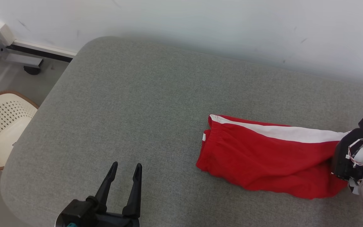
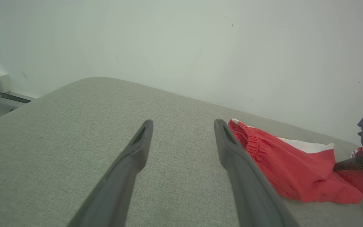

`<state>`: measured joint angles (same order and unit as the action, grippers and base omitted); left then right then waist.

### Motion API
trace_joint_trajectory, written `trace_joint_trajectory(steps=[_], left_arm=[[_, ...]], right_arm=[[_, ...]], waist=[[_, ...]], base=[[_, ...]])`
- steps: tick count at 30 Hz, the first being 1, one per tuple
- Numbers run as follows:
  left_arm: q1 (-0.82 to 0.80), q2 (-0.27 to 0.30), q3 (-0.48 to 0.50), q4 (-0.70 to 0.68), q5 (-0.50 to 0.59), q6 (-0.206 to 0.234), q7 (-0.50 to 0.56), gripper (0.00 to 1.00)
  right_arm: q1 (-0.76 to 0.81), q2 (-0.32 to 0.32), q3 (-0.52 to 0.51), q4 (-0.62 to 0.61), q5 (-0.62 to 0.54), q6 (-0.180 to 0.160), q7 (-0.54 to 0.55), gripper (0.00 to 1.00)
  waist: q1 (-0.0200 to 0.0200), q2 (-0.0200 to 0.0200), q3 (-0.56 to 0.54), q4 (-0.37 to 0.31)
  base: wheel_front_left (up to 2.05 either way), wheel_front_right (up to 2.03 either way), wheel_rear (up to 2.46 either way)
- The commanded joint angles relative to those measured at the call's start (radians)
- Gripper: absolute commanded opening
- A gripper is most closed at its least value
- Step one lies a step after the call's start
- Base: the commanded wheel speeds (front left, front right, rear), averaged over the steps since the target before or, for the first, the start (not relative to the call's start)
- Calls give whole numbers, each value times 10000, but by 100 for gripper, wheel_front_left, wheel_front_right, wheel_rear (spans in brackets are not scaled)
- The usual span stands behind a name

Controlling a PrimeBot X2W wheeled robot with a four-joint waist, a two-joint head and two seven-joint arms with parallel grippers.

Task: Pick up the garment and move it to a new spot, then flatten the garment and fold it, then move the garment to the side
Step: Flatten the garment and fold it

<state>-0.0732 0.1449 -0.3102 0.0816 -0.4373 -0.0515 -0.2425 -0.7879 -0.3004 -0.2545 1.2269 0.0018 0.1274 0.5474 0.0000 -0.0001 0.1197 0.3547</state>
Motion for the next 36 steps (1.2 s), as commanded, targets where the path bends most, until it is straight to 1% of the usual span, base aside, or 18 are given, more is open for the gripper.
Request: trace_joint_trajectory(steps=[1,2,3,4,9,16,18,20,24,29,34,35,36], left_arm=[[-123,-35,-6,35,-7,17,-49,100],[-136,-37,-3,59,-21,21,-50,100],[-146,-40,-4,85,-36,28,-56,100],[-161,-47,-7,119,-46,34,-63,100],[-204,-68,-26,319,-152,51,-46,100],[29,-21,-102,422,-237,48,89,100],[122,12,-119,430,-255,61,124,100],[187,53,-117,412,-284,74,145,100],[354,109,-108,321,-334,147,195,100],[398,82,-191,259,-378,144,246,100],[356,31,-279,278,-415,148,290,100],[356,31,-279,278,-415,148,290,100],[348,19,-309,302,-444,147,293,100]], right_arm=[[370,482,-7,297,-27,56,241,100],[373,581,-70,260,-85,73,274,44],[371,618,-124,184,-154,73,244,8],[394,619,-150,111,-249,73,226,0],[628,391,-649,-531,-846,39,-7,0],[939,253,-1304,-1619,-1849,28,76,0],[1031,328,-1422,-1983,-2057,28,147,0],[1098,541,-1528,-2301,-2152,28,253,0],[925,1234,-1555,-2918,-1692,28,531,0],[741,1997,-832,-3480,-784,28,880,0],[714,2336,18,-3693,50,28,1127,0],[714,2336,18,-3693,50,28,1127,0],[768,2411,195,-3697,272,28,1107,0]], waist=[[0,1,50,48],[0,1,44,45],[0,1,35,41],[0,1,21,39],[0,1,-274,50],[0,1,-856,93],[0,1,-1047,117],[0,1,-1243,140],[0,1,-1521,244],[0,1,-1653,505],[0,1,-1647,938],[0,1,-1647,938],[0,1,-1626,1137]], base=[[0,0,0],[0,0,0],[0,0,0],[0,0,0],[0,0,0],[0,0,0],[0,0,0],[0,0,0],[0,0,0],[0,0,0],[0,0,0],[0,0,0],[0,0,0]])
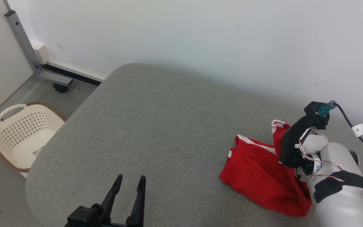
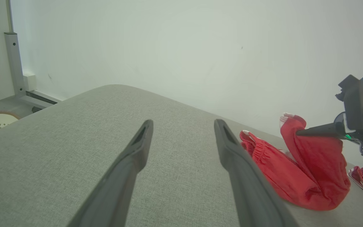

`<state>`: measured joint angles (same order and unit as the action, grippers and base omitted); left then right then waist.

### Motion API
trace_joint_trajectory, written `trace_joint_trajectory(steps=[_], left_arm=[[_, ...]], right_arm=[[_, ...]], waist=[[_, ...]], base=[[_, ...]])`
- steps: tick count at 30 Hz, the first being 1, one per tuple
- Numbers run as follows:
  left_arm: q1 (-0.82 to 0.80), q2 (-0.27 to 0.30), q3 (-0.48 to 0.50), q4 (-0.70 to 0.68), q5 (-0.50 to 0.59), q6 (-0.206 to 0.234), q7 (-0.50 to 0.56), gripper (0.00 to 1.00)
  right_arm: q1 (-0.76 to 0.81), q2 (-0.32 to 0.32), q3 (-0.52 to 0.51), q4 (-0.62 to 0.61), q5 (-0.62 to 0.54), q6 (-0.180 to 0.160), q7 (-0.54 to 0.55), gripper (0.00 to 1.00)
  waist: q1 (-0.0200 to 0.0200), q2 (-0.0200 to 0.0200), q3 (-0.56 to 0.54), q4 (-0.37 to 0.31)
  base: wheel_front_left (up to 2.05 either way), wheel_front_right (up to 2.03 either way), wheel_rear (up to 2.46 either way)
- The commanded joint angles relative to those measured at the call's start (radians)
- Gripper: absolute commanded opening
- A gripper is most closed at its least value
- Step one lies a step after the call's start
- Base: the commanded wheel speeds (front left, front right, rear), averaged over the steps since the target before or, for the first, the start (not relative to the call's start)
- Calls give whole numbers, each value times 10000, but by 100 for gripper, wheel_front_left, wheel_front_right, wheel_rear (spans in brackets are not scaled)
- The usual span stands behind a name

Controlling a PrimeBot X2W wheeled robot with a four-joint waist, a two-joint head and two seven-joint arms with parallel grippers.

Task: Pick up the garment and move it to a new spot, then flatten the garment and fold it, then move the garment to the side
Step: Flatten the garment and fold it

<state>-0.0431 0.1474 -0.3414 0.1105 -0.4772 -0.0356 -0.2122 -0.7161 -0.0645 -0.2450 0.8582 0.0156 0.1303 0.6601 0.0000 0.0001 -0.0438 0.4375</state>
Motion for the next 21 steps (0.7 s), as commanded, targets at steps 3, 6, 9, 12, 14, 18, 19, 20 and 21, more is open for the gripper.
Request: trace_joint_trajectory(steps=[3,6,9,12,14,18,19,20,21], left_arm=[[13,-37,-70,53,-65,-29,15,100],[61,-71,-55,27,-89,27,-62,100],[96,-97,-38,17,-98,61,-97,100],[154,-106,-5,39,-109,85,-171,100],[194,-103,6,50,-113,73,-194,100],[212,-41,23,63,-123,104,-226,100],[203,-11,5,74,-117,100,-192,100],[188,18,-5,85,-108,101,-153,100],[174,34,-19,86,-108,100,-116,100]], right_arm=[[97,102,164,155,277,-1,-104,0],[-125,143,337,419,380,-1,-161,0],[-232,149,740,678,446,-1,-213,0],[-384,138,1145,1045,744,-1,-433,0],[-485,142,1374,1258,889,-1,-601,0],[-633,146,1798,1680,1558,-1,-782,48],[-684,143,1832,1711,1781,-1,-908,100],[-725,140,1885,1736,2021,-1,-1013,100],[-744,145,1941,1728,2223,-1,-1137,100]], waist=[[0,-1,72,630],[0,-1,235,783],[0,-1,324,853],[0,-1,388,893],[0,-1,396,902],[0,-1,360,884],[0,-1,333,865],[0,-1,294,840],[0,-1,246,806]], base=[[0,0,0],[0,0,0],[0,0,0],[0,0,0],[0,0,0],[0,0,0],[0,0,0],[0,0,0],[0,0,0]])
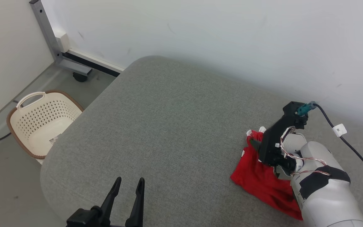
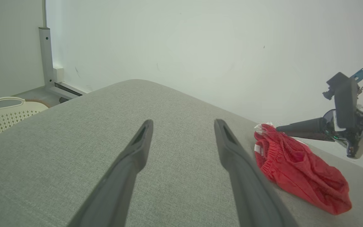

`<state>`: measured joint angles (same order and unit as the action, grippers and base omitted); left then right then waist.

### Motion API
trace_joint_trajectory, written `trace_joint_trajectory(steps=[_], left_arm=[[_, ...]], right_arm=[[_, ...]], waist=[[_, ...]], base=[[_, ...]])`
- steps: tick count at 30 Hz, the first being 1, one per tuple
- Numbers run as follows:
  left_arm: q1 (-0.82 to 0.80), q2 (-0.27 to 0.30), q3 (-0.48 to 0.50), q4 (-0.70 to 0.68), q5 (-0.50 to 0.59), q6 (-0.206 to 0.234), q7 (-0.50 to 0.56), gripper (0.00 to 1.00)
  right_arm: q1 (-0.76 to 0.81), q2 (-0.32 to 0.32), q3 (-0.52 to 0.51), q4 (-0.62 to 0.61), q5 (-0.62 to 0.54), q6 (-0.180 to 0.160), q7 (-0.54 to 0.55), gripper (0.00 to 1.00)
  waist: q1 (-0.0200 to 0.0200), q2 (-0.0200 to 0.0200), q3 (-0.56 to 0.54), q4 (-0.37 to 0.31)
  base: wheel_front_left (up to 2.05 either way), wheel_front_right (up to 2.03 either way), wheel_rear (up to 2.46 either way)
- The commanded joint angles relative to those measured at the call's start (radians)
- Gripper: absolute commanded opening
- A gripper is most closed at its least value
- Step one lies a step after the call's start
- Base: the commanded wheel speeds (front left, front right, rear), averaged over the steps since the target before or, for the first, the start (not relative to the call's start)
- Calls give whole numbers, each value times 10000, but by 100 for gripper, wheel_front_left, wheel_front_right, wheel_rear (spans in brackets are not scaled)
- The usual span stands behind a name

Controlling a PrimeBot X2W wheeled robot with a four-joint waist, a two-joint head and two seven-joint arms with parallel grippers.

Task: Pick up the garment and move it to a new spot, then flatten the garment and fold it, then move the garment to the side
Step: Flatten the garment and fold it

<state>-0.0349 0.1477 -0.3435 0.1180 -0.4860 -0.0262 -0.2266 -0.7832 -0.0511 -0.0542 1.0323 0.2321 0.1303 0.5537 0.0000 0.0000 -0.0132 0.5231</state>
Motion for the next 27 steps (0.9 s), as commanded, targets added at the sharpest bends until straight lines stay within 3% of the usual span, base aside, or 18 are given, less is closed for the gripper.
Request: trace_joint_trajectory(steps=[1,6,16,17,18,19,20,27], left_arm=[[82,47,-12,14,-24,2,39,100],[196,135,-49,-21,-78,12,139,100],[217,134,-114,-168,-114,72,127,100],[200,123,-132,-164,-127,72,119,100],[196,114,-131,-157,-141,76,107,100],[188,105,-135,-150,-157,77,93,100],[176,96,-137,-134,-165,62,78,100],[7,42,-221,4,-209,29,65,100]], right_arm=[[-99,11,51,-53,223,-1,-219,100],[14,-64,-49,-601,457,-1,-910,100],[1942,-1209,-446,-1709,-884,0,-1343,100],[2131,-1180,-534,-1814,-997,0,-1344,96],[2287,-1081,-590,-1939,-1084,0,-1350,56],[2406,-966,-648,-2066,-1168,0,-1373,32],[2506,-833,-662,-2200,-1220,0,-1390,0],[2907,-160,40,-2840,-1224,0,-1057,0]], waist=[[0,0,-101,-85],[0,0,-369,-426],[0,0,-484,-1124],[0,0,-466,-1153],[0,0,-438,-1188],[0,0,-405,-1214],[0,0,-369,-1234],[0,0,-265,-1051]], base=[[0,0,0],[0,0,0],[0,0,0],[0,0,0],[0,0,0],[0,0,0],[0,0,0],[0,0,0]])
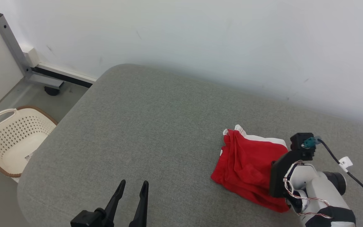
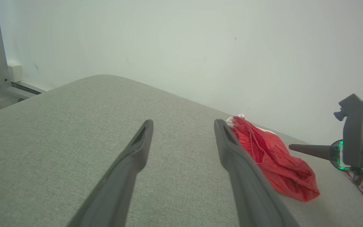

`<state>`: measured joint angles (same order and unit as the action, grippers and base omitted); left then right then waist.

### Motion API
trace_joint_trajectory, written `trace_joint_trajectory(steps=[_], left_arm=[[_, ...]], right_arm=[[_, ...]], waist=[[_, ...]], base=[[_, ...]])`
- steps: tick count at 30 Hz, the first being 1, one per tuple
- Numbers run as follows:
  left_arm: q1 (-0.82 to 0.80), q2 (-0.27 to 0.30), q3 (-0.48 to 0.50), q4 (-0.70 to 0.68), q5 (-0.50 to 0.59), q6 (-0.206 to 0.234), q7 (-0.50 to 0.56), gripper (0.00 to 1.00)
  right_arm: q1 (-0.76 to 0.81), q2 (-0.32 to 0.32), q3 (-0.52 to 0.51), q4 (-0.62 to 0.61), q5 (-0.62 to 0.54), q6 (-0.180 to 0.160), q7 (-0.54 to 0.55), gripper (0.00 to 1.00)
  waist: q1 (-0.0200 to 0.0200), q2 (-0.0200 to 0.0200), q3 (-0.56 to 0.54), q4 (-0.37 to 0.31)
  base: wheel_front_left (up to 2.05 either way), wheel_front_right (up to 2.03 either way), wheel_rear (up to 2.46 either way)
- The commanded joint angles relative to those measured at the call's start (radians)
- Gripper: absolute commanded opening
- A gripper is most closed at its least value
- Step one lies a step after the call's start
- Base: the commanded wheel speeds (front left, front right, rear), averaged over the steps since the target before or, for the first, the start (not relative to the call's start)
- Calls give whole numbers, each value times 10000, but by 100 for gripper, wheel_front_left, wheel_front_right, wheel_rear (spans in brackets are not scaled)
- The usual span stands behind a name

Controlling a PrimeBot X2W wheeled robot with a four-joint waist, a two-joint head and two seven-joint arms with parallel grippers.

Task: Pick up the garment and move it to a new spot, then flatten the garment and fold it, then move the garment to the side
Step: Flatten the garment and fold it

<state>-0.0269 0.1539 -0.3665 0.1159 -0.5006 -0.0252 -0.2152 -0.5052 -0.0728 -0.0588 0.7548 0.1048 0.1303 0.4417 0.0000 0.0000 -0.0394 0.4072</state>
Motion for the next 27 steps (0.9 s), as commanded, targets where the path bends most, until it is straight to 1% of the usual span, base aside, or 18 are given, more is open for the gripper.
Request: trace_joint_trajectory(steps=[1,2,7,12,13,19,21,23,25,27], left_arm=[[-91,-15,0,45,-68,17,-53,100],[-91,-15,0,45,-68,17,-53,100],[-108,30,11,102,-102,46,-46,100],[-21,125,82,87,-182,74,-39,100],[21,157,108,59,-206,99,-47,100],[93,217,136,1,-194,163,-62,100],[99,225,127,-7,-201,187,-64,100],[107,223,112,-13,-212,207,-71,100],[125,226,92,-21,-215,225,-78,100],[141,231,77,-25,-219,235,-86,100]], right_arm=[[136,114,254,-124,56,0,106,0],[136,114,254,-124,56,0,106,0],[139,209,1285,-448,339,0,304,0],[318,216,2916,-917,1529,0,670,0],[376,212,3439,-1165,1892,0,683,0],[340,219,4652,-1929,2704,0,709,0],[282,218,4802,-2157,2881,0,661,0],[162,217,4691,-2321,2734,0,579,0],[89,213,4256,-2379,2317,0,509,0],[91,199,3562,-2345,1745,0,439,0]], waist=[[0,0,-9,180],[0,0,-9,180],[0,0,-70,512],[0,0,-138,711],[0,0,-152,720],[0,0,-191,604],[0,0,-204,539],[0,0,-218,480],[0,0,-238,431],[0,0,-255,397]], base=[[0,0,0],[0,0,0],[0,0,0],[0,0,0],[0,0,0],[0,0,0],[0,0,0],[0,0,0],[0,0,0],[0,0,0]])
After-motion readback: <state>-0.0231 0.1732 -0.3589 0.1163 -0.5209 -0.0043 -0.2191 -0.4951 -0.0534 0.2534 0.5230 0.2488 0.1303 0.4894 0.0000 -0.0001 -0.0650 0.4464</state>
